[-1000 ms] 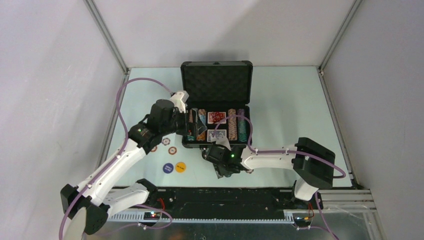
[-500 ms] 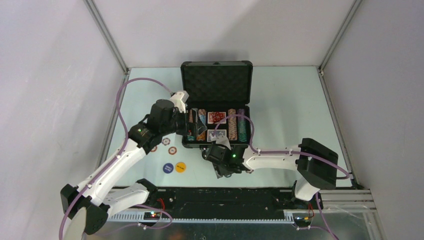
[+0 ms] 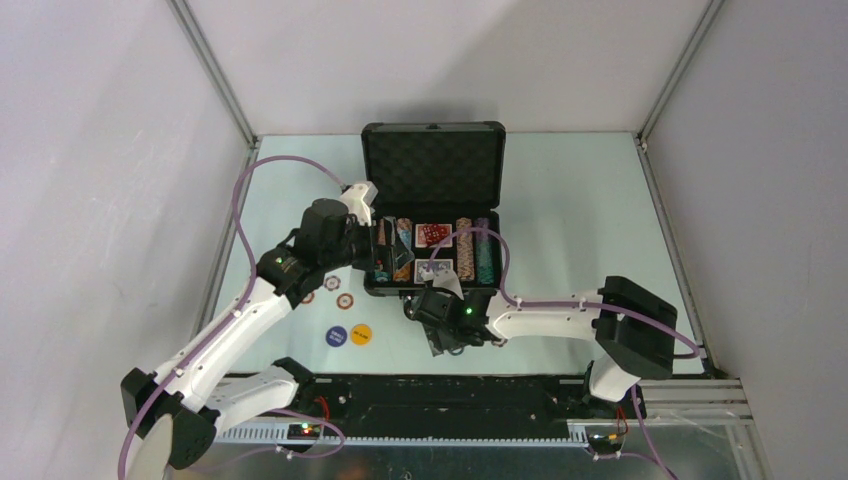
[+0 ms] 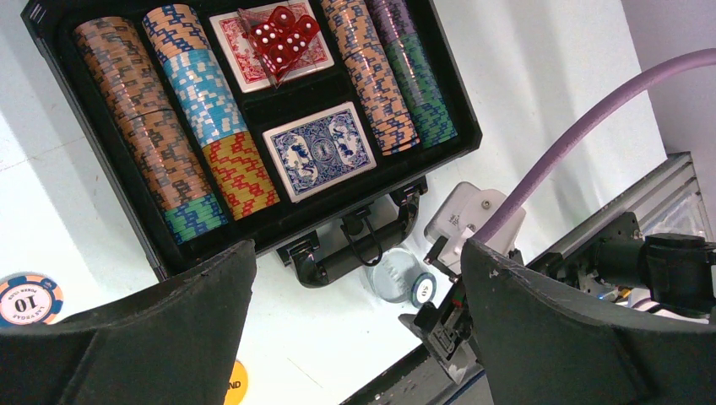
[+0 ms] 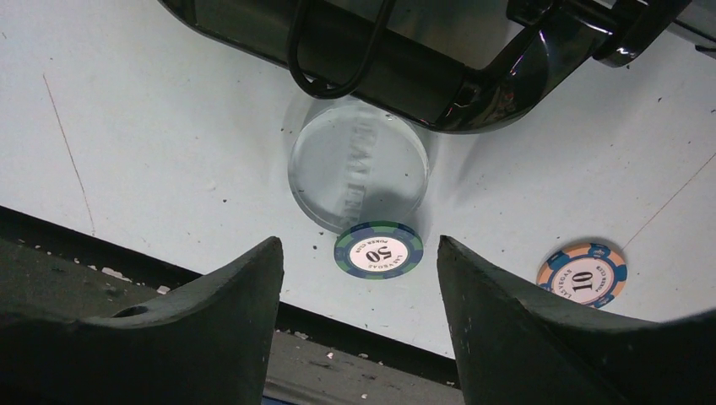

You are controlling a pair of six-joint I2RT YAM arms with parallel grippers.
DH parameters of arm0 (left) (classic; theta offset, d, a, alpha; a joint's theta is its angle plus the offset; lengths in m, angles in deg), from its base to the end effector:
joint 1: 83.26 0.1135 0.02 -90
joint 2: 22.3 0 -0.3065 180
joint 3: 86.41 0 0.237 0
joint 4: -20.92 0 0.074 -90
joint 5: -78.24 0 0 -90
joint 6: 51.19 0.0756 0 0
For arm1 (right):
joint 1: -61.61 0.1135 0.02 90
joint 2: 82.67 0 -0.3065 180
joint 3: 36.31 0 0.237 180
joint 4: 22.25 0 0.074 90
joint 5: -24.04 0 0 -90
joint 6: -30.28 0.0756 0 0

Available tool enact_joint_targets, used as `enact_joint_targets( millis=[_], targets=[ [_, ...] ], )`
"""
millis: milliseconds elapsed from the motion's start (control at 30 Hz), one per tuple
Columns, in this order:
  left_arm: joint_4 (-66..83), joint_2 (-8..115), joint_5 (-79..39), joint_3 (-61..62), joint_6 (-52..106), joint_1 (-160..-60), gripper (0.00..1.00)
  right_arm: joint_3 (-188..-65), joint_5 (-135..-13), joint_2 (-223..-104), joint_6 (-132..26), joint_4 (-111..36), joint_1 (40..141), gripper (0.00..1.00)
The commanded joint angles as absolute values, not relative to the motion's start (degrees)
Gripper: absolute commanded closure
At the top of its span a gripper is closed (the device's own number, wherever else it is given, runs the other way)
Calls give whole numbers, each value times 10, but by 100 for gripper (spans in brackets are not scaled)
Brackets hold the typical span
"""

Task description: Pack up texas hold em set

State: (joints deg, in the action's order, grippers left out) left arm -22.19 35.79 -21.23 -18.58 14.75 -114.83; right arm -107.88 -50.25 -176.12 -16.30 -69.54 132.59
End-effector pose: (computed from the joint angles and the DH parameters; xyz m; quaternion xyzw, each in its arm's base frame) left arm 0.1772 -0.1235 0.3321 0.0965 0.8729 -0.2848 0.3842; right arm 0.1206 0.2869 0.1939 -0.2081 0.9521 0.0777 0.2100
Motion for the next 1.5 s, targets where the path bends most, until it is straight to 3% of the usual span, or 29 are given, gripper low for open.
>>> enact_joint_targets(
  millis=[0, 400, 1467],
  targets=[
    [-215, 353, -222, -192, 142, -1145, 4, -1092, -486, -1736, -174, -698, 1325, 28],
    [-215, 353, -221, -194, 141, -1144, 4, -1009, -507, -1684, -191, -624, 1315, 27],
    [-215, 353, -225, -191, 139, -1145, 4, -995, -496, -1732, -176, -613, 1335, 31]
  ],
)
